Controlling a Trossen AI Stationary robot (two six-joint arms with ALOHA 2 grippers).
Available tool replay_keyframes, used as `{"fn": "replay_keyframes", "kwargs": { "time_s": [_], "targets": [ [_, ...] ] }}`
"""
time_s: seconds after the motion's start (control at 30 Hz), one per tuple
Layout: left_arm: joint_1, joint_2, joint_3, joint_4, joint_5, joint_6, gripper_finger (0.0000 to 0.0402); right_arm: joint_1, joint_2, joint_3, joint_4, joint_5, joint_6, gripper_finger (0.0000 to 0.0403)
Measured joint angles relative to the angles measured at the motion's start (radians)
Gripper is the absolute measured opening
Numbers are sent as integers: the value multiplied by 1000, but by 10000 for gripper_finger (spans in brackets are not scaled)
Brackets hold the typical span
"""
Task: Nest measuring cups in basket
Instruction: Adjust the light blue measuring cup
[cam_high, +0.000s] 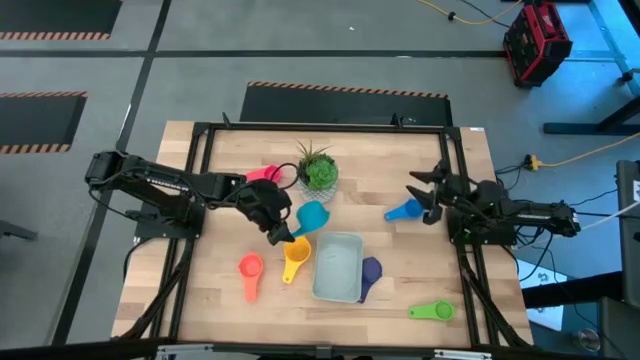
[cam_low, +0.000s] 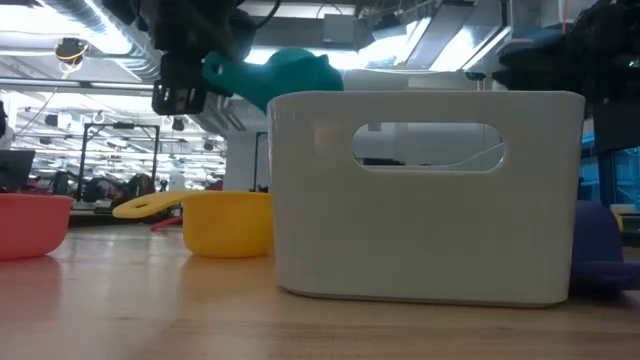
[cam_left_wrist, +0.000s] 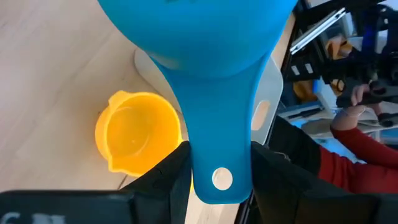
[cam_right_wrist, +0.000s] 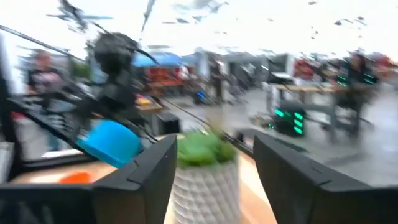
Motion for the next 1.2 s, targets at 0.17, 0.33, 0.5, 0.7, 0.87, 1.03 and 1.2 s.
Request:
{"fn": "replay_keyframes", "kwargs": {
  "time_s": [0.17, 0.33, 0.5, 0.7, 0.87, 1.03, 1.2],
  "targets": [
    [0, 0, 0, 54, -5, 0, 140, 0, 47, 0, 85, -98, -21, 222],
    [0, 0, 0, 84, -5, 0, 140, 0, 161, 0, 203, -114, -23, 218],
    [0, 0, 0, 110, -5, 0, 140, 1, 317, 7, 365, -141, -78, 217],
    [0, 0, 0, 137, -6, -1, 140, 10, 530, 126, 383, -141, -126, 217],
    [0, 0, 0, 143, -14, -1, 140, 50, 721, 251, 377, -148, -219, 217],
    [0, 0, 0, 143, -15, -2, 140, 93, 899, 374, 366, -193, -281, 217],
    [0, 0, 0, 143, -15, -3, 140, 121, 1055, 475, 367, -192, -335, 217]
  ]
}}
